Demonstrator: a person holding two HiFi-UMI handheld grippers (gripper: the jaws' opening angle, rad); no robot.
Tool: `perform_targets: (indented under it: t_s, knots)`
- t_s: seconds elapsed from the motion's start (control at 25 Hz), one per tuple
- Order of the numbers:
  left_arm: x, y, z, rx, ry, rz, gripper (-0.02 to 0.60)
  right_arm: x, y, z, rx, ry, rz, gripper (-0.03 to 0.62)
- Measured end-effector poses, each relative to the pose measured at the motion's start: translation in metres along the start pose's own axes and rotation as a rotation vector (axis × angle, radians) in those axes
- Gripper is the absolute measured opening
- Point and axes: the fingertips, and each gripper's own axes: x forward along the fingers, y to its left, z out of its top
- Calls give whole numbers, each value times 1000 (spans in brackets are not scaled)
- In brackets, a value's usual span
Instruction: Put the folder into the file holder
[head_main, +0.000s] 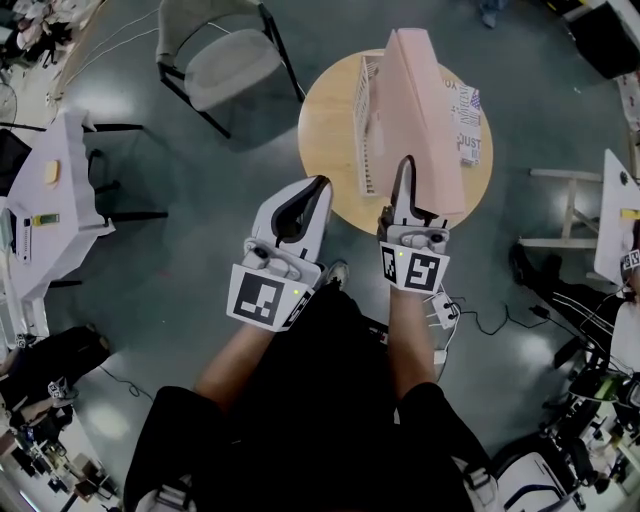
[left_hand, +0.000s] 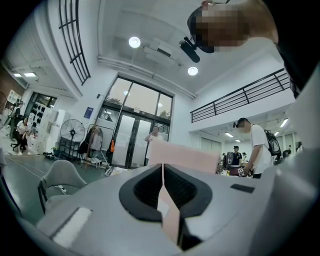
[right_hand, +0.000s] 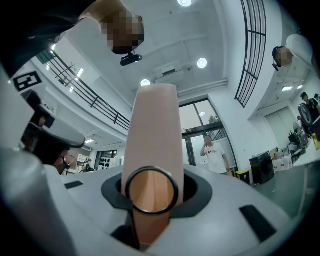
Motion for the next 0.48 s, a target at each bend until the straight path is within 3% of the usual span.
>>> perform_targets:
  t_s: [0.48]
  knots:
    - [-1,4,3,-24,-3,-2,14,9,6,-12,-11,42,7,124]
